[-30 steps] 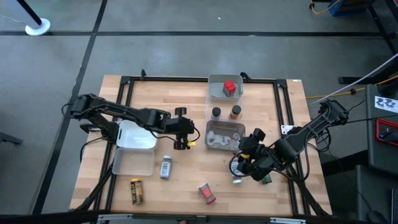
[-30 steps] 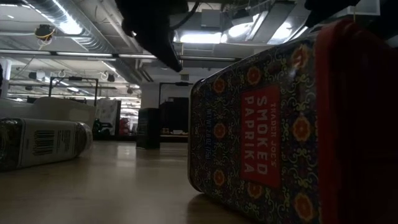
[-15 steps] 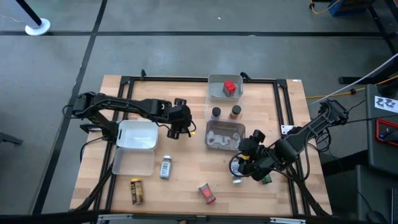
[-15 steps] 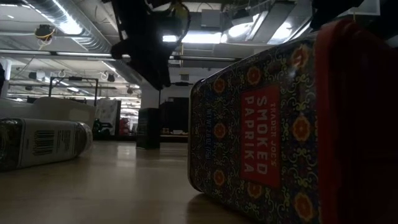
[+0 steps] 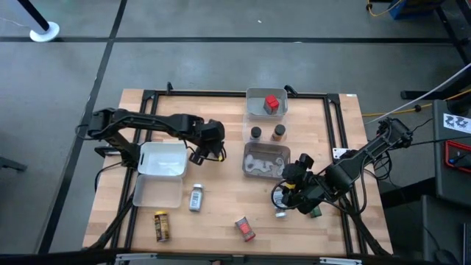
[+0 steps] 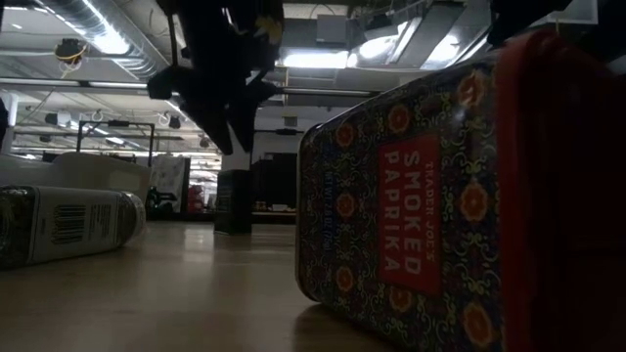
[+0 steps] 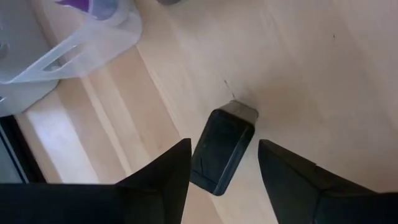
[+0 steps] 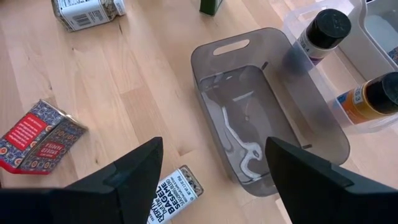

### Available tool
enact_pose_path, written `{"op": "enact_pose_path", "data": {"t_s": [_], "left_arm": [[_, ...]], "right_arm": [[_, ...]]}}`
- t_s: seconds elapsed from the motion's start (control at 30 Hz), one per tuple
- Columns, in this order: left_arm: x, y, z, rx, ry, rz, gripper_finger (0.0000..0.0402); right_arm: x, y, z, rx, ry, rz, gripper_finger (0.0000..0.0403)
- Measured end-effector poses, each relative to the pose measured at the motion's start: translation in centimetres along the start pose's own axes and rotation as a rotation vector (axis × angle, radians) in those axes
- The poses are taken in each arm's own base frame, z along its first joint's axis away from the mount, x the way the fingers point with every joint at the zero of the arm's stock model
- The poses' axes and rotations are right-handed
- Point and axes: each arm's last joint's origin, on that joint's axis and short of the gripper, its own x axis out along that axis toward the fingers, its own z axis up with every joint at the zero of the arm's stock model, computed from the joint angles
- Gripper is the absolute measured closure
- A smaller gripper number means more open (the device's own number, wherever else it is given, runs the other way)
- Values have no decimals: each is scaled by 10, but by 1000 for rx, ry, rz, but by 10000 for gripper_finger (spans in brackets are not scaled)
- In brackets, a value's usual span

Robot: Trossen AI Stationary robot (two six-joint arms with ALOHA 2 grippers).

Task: Sort spices by type
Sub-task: Put the top black seasoning can into the black bin

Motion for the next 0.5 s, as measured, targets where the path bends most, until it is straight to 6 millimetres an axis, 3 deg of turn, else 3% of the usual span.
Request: {"op": "enact_pose_path", "data": {"t_s": [0.5], "left_arm": [[11,10,-7,47,36,-10,239]], "right_arm": [[0,0,0,0,0,1,118]]}}
